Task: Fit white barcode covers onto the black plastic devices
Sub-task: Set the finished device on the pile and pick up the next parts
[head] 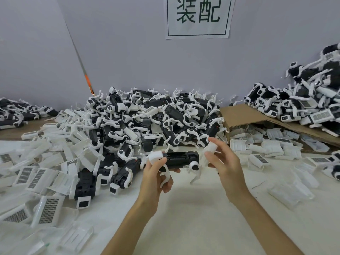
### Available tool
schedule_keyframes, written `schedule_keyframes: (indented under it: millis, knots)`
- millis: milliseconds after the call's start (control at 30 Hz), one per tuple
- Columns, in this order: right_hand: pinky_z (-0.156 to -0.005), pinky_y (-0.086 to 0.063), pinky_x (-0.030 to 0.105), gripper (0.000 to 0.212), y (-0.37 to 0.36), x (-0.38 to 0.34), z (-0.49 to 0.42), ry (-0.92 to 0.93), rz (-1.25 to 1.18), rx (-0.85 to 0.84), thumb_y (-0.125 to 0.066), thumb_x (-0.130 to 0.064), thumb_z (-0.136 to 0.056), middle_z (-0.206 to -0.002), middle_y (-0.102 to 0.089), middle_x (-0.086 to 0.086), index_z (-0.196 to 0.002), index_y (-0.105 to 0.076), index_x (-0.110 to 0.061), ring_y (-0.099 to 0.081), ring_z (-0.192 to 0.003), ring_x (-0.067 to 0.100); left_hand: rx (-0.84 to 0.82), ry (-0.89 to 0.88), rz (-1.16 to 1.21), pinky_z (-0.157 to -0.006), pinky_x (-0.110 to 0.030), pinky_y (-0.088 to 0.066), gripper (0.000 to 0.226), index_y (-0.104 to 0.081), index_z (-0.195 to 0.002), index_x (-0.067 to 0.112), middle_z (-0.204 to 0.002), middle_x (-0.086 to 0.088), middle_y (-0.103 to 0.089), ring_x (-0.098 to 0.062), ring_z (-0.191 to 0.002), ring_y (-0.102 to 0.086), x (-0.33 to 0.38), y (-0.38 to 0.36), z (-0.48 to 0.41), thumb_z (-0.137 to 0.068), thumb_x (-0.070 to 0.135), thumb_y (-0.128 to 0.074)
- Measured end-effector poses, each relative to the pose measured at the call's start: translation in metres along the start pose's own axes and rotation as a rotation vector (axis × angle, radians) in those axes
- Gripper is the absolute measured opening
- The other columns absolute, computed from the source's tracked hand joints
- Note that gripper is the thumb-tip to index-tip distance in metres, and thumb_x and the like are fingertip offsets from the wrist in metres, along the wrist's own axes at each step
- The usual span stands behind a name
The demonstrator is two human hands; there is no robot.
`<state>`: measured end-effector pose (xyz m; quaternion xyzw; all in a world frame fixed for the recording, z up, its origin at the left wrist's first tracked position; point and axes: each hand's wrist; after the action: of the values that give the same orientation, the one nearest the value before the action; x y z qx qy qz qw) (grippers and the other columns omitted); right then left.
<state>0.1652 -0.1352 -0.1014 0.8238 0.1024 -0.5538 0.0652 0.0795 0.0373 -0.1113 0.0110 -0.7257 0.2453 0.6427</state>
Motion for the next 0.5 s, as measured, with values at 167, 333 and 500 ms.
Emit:
schedule_keyframes:
  millis: [167, 333, 500]
  knots:
    - [-0.062, -0.051, 0.018, 0.023, -0.0024, -0.0056, 0.0013, -0.03, -0.088, 0.023, -0.071, -0.026, -0.091, -0.086, -0.068, -0.011, -0.113, -0.066, -0.025, -0.062, -0.073, 0.004, -0.033, 0.01, -0.042, -0.044, -0.025, -0.035, 0.059, -0.052, -0.122, -0.003, -0.086, -0.025, -0.069, -0.02, -0.043, -0.042, -0.003, -0.0009, 0.0006, -0.081, 0.038, -0.059]
    - [-0.056, -0.044, 0.016, 0.026, 0.0004, -0.0056, -0.0016, -0.046, -0.157, 0.034, -0.077, -0.028, -0.082, -0.082, -0.067, -0.002, -0.104, -0.066, -0.018, -0.057, -0.064, 0.007, -0.033, -0.005, -0.094, -0.046, -0.026, -0.038, 0.053, -0.054, -0.12, 0.003, -0.097, -0.034, -0.063, -0.021, -0.045, -0.044, -0.0043, -0.0002, -0.0002, -0.082, 0.038, -0.061]
    - [-0.064, -0.048, 0.016, 0.016, 0.0064, -0.0007, -0.0045, 0.01, -0.133, 0.081, -0.073, -0.008, -0.087, -0.08, -0.068, -0.009, -0.1, -0.064, -0.011, -0.06, -0.072, 0.006, -0.022, 0.006, -0.048, -0.05, -0.029, -0.034, 0.054, -0.054, -0.119, 0.004, -0.083, -0.022, -0.069, -0.021, -0.045, -0.037, -0.0024, 0.0038, -0.0013, -0.08, 0.041, -0.059]
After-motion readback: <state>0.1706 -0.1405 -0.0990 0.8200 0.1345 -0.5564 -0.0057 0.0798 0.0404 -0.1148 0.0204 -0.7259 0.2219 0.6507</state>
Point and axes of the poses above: each hand's wrist, its own z-axis away from the middle knuckle, its own y-axis out of the back of the hand, x = y × z
